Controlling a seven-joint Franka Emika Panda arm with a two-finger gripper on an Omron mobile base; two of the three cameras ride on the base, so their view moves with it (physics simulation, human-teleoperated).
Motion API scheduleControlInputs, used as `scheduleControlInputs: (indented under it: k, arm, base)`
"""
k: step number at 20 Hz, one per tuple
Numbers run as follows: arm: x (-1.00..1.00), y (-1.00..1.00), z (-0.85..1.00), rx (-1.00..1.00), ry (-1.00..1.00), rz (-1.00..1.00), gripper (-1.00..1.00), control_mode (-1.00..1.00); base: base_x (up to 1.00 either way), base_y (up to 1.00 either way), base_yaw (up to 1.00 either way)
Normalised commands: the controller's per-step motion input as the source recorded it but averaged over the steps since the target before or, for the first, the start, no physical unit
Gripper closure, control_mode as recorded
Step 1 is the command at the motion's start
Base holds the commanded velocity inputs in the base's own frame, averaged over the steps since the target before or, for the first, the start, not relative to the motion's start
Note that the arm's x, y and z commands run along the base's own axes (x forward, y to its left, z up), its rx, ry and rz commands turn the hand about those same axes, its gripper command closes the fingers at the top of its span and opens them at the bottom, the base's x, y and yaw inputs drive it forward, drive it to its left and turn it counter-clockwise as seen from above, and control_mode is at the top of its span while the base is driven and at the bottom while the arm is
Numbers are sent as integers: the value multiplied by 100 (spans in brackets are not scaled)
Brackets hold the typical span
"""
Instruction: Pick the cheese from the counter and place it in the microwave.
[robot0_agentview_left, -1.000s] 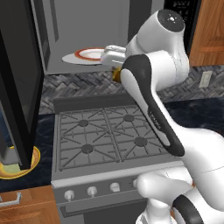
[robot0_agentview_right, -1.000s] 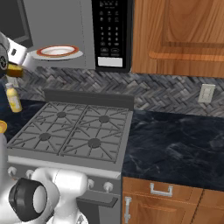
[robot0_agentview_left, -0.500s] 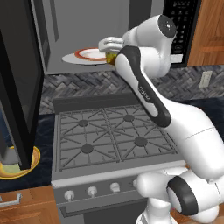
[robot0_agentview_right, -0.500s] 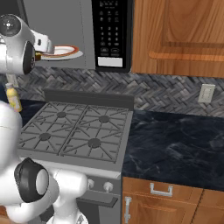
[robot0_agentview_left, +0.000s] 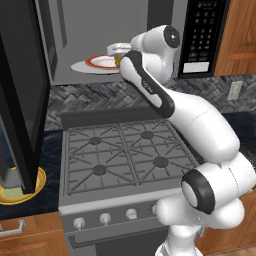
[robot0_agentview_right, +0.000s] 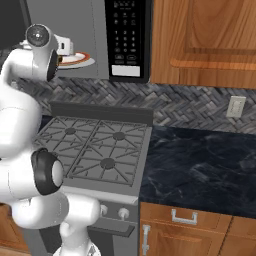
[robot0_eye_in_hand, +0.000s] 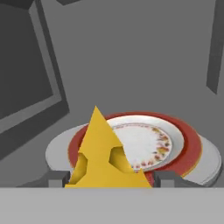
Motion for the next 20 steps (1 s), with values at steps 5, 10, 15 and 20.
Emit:
scheduleControlInputs:
  k: [5,10,15,20]
  arm:
    - [80,38,0,-9,0,0,100,-100]
    - [53,31,0,-11,0,-2,100,-100]
    - [39,4,-13,-7,2,-3,100,-100]
    - [43,0,-21,-1,3,-3,100,-100]
  base:
    - [0,0,0]
    - [0,0,0]
    - [0,0,0]
    - [0,0,0]
